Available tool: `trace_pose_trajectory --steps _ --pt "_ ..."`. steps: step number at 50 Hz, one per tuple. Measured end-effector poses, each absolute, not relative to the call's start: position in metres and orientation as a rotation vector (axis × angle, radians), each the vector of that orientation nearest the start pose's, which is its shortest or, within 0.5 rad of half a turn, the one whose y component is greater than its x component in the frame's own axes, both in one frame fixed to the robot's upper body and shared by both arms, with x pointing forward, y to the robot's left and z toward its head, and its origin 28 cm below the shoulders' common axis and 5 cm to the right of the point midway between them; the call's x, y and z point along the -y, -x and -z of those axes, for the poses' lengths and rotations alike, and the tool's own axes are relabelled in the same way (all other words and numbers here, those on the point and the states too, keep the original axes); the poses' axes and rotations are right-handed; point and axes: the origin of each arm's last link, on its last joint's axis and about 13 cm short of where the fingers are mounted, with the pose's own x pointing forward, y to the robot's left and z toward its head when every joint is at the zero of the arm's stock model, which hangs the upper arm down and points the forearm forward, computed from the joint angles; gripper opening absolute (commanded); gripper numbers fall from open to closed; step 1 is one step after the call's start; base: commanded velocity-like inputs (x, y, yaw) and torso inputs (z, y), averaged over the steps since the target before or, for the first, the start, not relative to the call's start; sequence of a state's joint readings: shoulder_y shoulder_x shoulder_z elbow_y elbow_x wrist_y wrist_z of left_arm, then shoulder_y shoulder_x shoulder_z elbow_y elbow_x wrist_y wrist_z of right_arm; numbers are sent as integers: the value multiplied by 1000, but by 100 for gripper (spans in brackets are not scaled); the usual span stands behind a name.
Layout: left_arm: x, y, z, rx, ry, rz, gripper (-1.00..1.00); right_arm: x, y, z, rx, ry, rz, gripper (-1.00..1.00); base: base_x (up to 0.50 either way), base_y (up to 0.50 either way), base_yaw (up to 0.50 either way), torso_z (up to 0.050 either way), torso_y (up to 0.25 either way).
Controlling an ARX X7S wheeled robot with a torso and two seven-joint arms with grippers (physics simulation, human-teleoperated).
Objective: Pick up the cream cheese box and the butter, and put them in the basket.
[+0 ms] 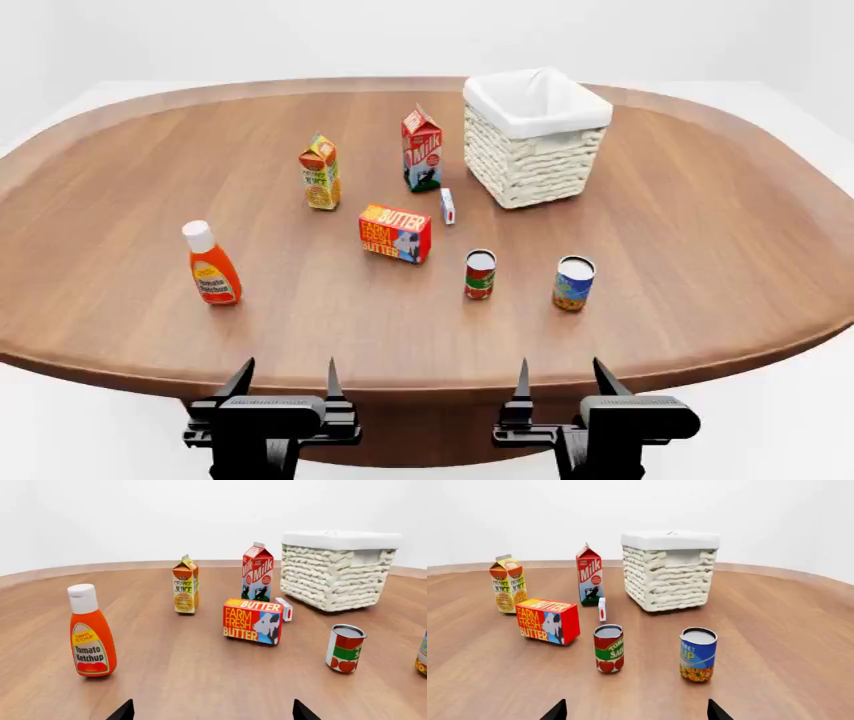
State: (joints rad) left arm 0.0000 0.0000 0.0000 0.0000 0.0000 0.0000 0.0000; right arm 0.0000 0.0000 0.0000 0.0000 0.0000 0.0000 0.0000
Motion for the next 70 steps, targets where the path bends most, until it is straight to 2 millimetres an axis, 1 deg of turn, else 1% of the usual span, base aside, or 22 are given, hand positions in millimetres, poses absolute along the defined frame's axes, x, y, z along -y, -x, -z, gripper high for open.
trace_pose_trajectory --steps 14,21,28,37,48,51,59,70 --pt "-206 -210 -16 0 6 0 100 95 -209 -14 -7 -3 -1 100 0 0 0 0 0" --pt "-208 -208 -25 -2 -1 -3 100 95 -207 -18 -2 -3 -5 100 0 0 0 0 0" --pt "-209 -202 -41 -3 -15 -6 100 94 -204 -30 11 -9 -6 100 0 0 0 0 0" --pt "-212 -193 -66 6 -45 -12 100 94 -198 -53 25 -23 -11 100 0 0 0 0 0" --pt "-212 -182 -89 15 -71 -15 100 94 -190 -80 61 -46 -27 100 0 0 0 0 0" --pt "-212 -180 -94 17 -76 -16 100 94 -188 -85 72 -55 -34 100 159 0 0 0 0" --pt "-213 -174 -104 24 -85 -16 100 95 -183 -94 99 -75 -53 100 500 0 0 0 0" --pt "-213 -170 -109 36 -89 -12 100 94 -179 -99 113 -75 -70 100 500 0 0 0 0"
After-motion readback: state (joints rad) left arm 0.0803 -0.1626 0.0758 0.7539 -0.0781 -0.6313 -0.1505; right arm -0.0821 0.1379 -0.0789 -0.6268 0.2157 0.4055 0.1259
